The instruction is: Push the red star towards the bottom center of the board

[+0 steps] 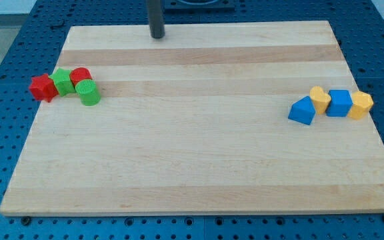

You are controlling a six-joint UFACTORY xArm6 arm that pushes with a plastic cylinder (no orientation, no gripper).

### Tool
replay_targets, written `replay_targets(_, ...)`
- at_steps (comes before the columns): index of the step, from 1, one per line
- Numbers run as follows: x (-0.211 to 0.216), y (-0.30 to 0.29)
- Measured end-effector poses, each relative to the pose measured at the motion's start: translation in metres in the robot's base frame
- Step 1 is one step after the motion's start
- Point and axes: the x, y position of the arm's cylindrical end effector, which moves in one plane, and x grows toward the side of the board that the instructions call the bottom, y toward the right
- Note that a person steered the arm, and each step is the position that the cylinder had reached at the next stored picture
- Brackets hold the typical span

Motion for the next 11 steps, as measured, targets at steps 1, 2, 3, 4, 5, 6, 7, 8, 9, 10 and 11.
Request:
replay_targets(1, 0.000, -0.034)
replay_targets(2, 0.002, -0.065)
replay_targets(3, 0.012, -0.107)
replay_targets(4, 0.031, -0.141)
replay_targets(5, 0.047, -0.171)
replay_targets(6, 0.062, -0.195)
replay_targets(7, 0.062, -0.195)
replay_targets(8, 0.067, -0.195)
replay_targets(9, 0.067, -0.195)
replay_targets(10, 0.087, -0.195)
replay_targets(11, 0.133, -0.195)
